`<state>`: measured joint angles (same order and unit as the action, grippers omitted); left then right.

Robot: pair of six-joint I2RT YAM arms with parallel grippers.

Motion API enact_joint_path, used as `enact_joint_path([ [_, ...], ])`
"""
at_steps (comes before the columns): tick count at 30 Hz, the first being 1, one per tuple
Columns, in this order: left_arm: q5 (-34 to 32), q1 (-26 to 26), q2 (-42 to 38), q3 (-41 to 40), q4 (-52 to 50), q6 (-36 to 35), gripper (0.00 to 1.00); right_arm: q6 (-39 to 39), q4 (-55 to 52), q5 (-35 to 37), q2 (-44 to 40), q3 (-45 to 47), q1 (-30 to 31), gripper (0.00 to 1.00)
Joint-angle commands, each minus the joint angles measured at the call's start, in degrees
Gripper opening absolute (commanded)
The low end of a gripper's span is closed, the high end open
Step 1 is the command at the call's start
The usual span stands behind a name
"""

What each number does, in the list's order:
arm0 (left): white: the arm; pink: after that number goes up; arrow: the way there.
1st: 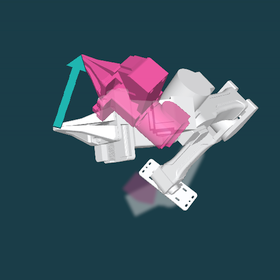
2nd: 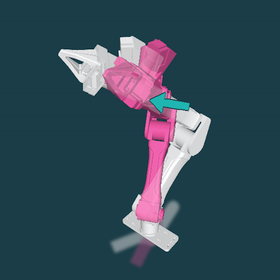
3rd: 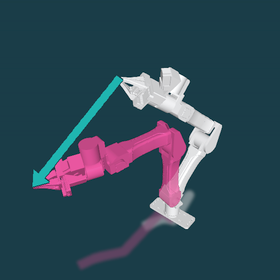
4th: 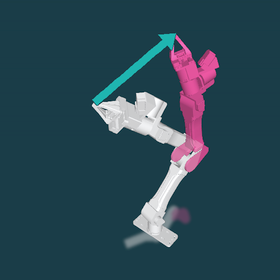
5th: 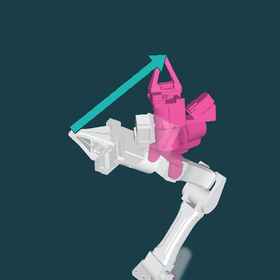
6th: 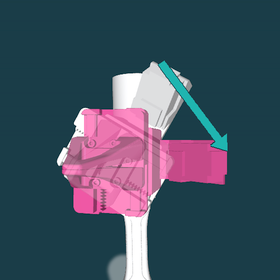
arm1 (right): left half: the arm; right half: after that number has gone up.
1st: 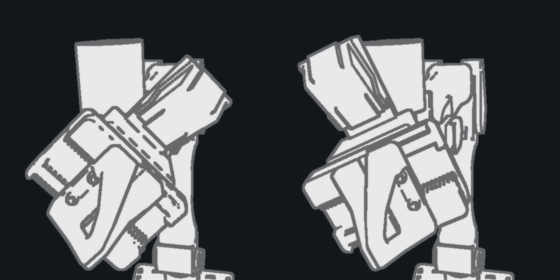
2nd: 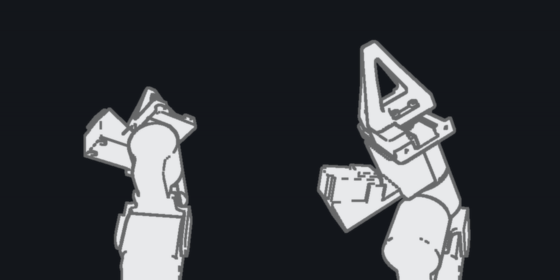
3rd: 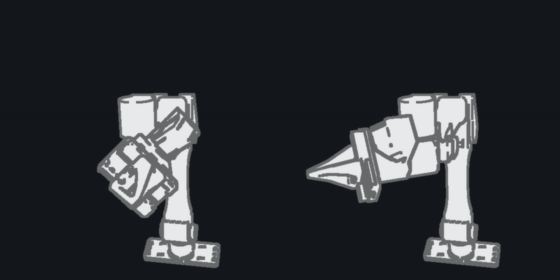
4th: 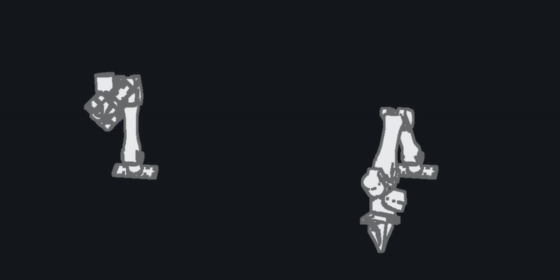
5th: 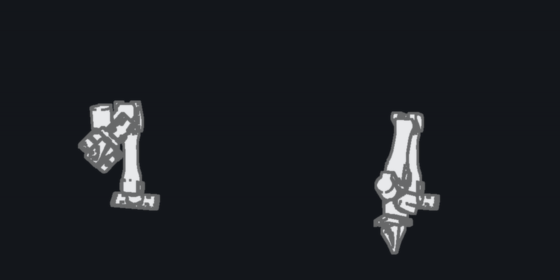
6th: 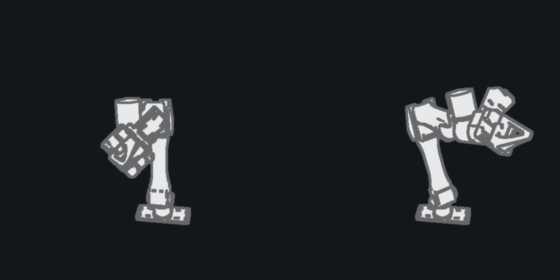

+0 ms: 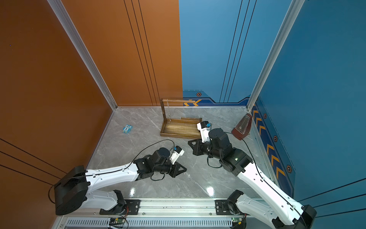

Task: Take the necklace off the jewelry display stand
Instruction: Place the necklace at the center of the board.

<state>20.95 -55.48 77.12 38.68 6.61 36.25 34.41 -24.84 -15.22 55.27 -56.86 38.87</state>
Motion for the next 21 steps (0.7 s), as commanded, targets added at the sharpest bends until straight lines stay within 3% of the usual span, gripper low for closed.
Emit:
enact_joint_path([
  [1,-2.5,-0.6,-0.3,-2.1,0.3,3.8,0.0,1.4,2.4,3.4,0.2,1.7,0.7,0.0],
  [21,-0.4,-0.5,12.8,-0.9,0.3,11.2,0.0,-1.5,4.9,10.2,15.5,2.8,1.0,0.0],
])
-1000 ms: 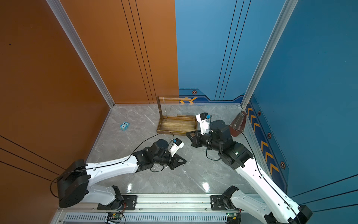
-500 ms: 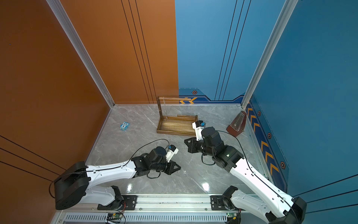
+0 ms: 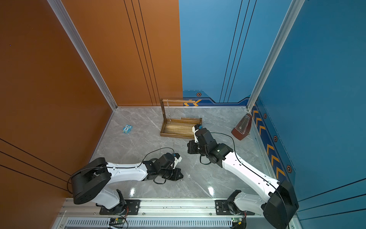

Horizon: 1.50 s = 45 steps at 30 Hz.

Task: Take the necklace off the jewelry display stand
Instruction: Place the necklace at the center of the board.

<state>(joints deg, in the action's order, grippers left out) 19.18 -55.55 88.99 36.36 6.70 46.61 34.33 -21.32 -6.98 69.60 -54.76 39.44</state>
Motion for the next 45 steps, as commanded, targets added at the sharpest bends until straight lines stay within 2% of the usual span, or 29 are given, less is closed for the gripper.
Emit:
enact_joint_path([
  [1,1.7,-0.3,1.4,1.6,0.2,0.9,0.0,-1.6,1.4,2.1,1.8,0.7,0.4,0.0],
  [16,4.6,2.4,6.2,2.8,0.7,1.2,0.0,-2.9,1.4,2.1,11.3,-2.6,-0.6,0.0],
  [45,6.6,4.3,6.9,1.1,0.7,2.9,0.0,-2.1,1.3,-1.7,33.6,-14.7,-3.6,0.0],
])
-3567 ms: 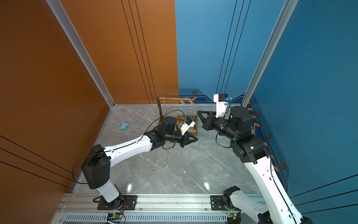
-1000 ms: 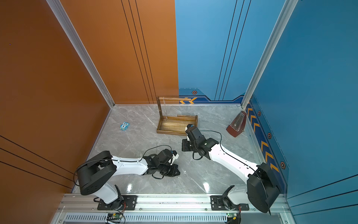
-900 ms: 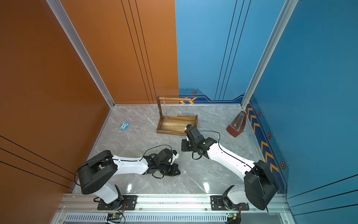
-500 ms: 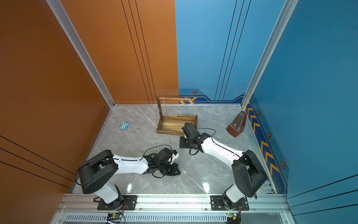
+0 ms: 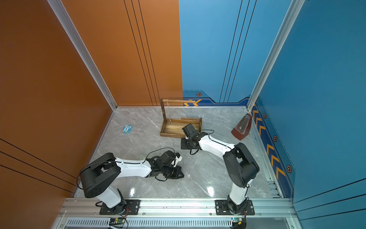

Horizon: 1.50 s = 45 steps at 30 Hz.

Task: Take the necklace off the jewelry display stand
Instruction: Place the necklace at the center of the board.

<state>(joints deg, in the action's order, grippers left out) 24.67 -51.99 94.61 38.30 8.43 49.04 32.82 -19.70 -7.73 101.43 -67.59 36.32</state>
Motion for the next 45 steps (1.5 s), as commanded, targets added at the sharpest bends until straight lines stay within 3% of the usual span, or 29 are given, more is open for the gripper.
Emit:
enact_joint_path([
  [1,1.4,0.8,1.4,-0.8,-1.1,0.5,0.0,-0.6,-0.4,-1.1,2.4,-2.2,-0.6,0.0],
  [23,3.1,0.8,2.1,-1.8,-1.1,0.8,0.04,-0.3,-1.3,-3.8,12.0,-8.2,-3.2,0.0],
  [36,3.1,1.0,2.5,-2.1,-1.1,1.0,0.2,-0.4,-1.3,-3.6,13.7,-8.8,-3.6,0.0],
  [45,3.0,0.9,2.3,-2.4,-1.0,1.0,0.2,-0.6,-1.3,-3.6,13.8,-8.2,-3.8,0.0],
])
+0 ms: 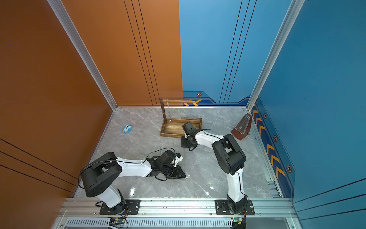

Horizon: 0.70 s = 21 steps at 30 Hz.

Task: Take the necklace off the jewelry display stand
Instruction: Place the necklace at the center of the board.

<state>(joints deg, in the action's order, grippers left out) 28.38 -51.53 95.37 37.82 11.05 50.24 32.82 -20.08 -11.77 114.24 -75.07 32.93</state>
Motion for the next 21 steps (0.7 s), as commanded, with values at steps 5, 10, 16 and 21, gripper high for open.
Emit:
enact_joint_path([
  [5,-0.8,0.5,0.9,-2.4,-3.7,-0.3,0.2,-0.6,-0.9,0.5,0.9,-0.9,-0.4,0.05],
  [10,-1.6,1.0,-1.4,-3.3,-3.7,-0.3,0.23,-0.4,-0.9,0.5,0.9,-1.0,-0.6,0.13],
  [16,-1.8,1.8,-3.6,-4.1,-3.7,-0.3,0.27,-0.2,-0.9,0.8,0.9,-1.1,-0.8,0.28],
  [21,-1.8,1.9,-4.6,-4.2,-3.7,-0.5,0.33,-0.1,-0.9,1.0,0.7,-1.0,-0.9,0.35],
])
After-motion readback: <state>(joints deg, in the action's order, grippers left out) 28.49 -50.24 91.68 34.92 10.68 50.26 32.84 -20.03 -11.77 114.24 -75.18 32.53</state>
